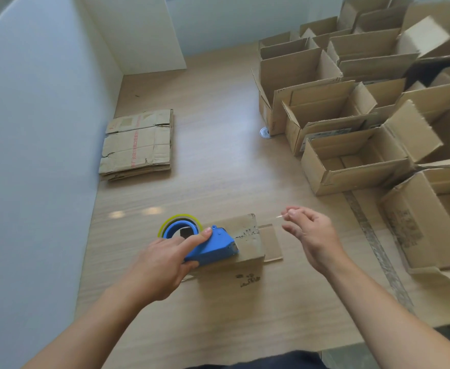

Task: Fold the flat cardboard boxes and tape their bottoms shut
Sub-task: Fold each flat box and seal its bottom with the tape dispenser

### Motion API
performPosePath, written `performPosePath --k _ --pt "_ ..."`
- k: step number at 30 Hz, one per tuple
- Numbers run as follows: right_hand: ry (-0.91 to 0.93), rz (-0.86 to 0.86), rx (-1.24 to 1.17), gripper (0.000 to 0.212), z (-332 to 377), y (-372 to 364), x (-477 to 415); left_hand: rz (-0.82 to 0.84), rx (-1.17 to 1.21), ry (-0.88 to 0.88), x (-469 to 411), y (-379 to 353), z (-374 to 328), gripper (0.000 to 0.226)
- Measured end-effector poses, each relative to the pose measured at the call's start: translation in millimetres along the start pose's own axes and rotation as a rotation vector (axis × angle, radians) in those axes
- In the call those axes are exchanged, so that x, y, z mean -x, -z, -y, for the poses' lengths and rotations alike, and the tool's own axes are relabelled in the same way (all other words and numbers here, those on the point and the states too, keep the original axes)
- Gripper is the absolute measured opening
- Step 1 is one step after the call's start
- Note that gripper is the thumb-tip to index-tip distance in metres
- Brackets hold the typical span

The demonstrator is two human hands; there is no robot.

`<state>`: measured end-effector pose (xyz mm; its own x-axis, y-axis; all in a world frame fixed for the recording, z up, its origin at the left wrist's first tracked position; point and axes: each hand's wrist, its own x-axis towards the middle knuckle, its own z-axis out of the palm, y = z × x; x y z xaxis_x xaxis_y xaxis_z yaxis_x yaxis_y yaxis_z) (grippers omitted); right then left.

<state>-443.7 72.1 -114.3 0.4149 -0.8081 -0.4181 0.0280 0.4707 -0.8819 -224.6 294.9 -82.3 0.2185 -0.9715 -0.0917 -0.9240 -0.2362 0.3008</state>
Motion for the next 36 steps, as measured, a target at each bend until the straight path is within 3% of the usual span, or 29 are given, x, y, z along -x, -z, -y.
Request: performPosePath --k 4,11,21,22,25,26,29,36 --pt "-0.192 0.031 -0.001 0.015 -8.5 -0.3 3.5 0.011 -0.002 0.034 -5.8 4.0 -5.1 0.071" --pt "-0.226 -0.087 0.172 0.022 -29.5 -13.0 -2.0 0.069 -0.025 0.047 -7.1 5.4 -5.0 0.085" --pt "-0.344 -0.105 0.393 0.018 -55.4 -35.7 -8.0 0.087 -0.074 0.095 -7.7 11.2 -12.0 0.065" --pt "-0.372 -0.099 0.402 0.023 -55.0 -36.0 -7.2 0.092 -0.081 0.098 -7.9 11.2 -11.2 0.065" --pt "-0.402 -0.09 0.437 0.08 -53.9 -29.4 -7.0 0.092 -0.079 0.089 -7.4 10.4 -10.5 0.066" --pt "-0.311 -0.086 0.539 0.08 -50.7 -27.1 -5.9 0.093 -0.085 0.082 -6.6 10.4 -11.2 0.066" --pt "-0.004 -0.016 0.784 0.021 -40.0 -29.4 -1.2 0.091 -0.106 0.077 -8.0 10.7 -11.3 0.066" --pt "0.016 0.092 0.785 0.033 -44.0 -43.8 0.5 0.045 -0.088 0.008 -6.9 11.1 -10.2 0.061"
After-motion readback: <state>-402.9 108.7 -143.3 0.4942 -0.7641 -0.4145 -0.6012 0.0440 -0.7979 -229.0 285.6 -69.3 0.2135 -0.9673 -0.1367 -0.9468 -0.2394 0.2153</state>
